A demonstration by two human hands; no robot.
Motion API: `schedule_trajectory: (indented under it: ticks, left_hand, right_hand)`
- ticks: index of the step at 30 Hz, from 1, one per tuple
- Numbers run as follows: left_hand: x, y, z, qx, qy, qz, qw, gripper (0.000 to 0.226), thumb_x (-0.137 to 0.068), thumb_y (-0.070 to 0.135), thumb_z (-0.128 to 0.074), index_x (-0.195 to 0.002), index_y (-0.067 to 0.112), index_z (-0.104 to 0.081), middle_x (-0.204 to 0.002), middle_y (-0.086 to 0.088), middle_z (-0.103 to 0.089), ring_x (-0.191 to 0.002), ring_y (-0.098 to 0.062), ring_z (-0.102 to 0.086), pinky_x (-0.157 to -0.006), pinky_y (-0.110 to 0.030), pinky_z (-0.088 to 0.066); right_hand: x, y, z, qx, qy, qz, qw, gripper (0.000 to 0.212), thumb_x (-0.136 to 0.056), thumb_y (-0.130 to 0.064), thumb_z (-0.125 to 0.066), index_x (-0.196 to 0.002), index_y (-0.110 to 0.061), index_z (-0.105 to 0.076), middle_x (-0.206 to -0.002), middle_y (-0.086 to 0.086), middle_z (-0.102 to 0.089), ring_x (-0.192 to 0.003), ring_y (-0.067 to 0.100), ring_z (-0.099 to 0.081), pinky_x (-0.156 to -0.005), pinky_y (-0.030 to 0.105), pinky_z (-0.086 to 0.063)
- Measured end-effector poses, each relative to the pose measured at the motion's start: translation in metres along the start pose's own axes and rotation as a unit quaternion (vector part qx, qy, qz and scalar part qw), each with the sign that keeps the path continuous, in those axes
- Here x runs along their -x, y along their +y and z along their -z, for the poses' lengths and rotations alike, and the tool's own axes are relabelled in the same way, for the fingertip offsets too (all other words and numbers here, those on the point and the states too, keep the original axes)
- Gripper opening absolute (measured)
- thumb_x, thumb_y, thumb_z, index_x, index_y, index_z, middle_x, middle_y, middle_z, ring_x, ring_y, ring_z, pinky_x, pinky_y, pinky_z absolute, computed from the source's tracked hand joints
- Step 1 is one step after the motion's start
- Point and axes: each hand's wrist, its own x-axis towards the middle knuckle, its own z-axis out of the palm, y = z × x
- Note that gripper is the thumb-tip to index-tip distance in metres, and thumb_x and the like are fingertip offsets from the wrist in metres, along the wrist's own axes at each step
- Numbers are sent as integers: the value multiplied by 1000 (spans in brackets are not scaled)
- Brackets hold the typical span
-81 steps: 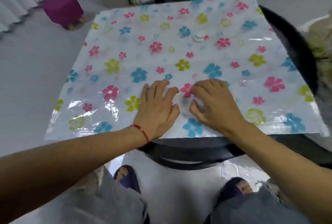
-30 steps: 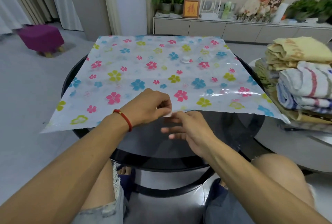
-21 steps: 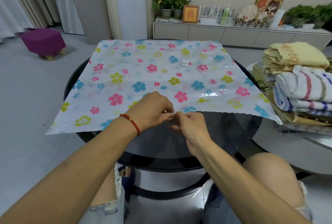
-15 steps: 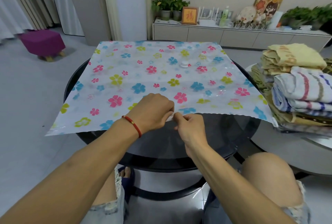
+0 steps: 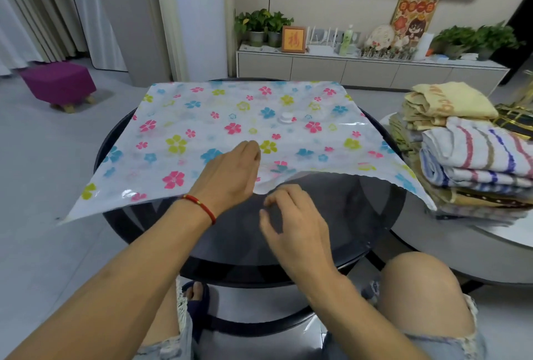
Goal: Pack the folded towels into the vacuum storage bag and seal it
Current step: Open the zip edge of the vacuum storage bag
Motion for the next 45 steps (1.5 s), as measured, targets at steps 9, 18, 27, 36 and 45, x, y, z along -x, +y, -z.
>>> schedule_trajectory:
  ticks: [9, 18, 27, 36, 45]
  left_hand:
    - [2, 1, -9, -8, -84, -35, 996, 27, -99, 32, -42, -125, 23, -40, -96, -3, -68, -80, -30, -62, -71, -46, -52]
    - [-28, 1, -29, 6, 29, 28, 999, 52, -89, -2, -49, -126, 30, -65, -116, 0, -72, -105, -27, -65, -81, -38, -53]
    - [-27, 2, -29, -11, -15, -68, 998, 63, -81, -9, -45, -119, 36, -65, -116, 9, -67, -105, -23, -60, -71, -41, -53]
    - [-40, 41, -37, -119, -35, -161, 979, 31, -98, 24, -47, -120, 42, -58, -95, 5, -67, -89, -23, -64, -59, -31, -37]
    - [-85, 28, -3, -104, 22, -57, 993, 37, -91, 1, -53, -114, 27, -66, -102, -2, -70, -94, -30, -64, -67, -37, -48]
  right_hand:
    - [-31, 35, 2, 183, -2, 96, 978, 33, -62, 8, -83, -85, -14, -76, -96, 4, -69, -73, 28, -59, -56, 33, -36]
    - [11, 30, -5, 177, -26, 5, 984, 24, -67, -7, -88, -74, -26, -75, -71, -13, -70, -83, 23, -51, -69, 37, -27]
    - [-23, 56, 26, 254, -63, 151, 953, 31, -68, -11, -76, -95, -26, -75, -113, -8, -72, -112, 32, -56, -83, 42, -31]
    - [-12, 79, 17, 181, -7, 95, 979, 22, -75, -15, -90, -87, -29, -78, -84, -18, -73, -99, 21, -45, -78, 39, -27]
    - [10, 77, 44, 251, -149, 93, 952, 23, -68, -12, -79, -84, -28, -75, -106, -7, -74, -118, 27, -53, -87, 42, -28]
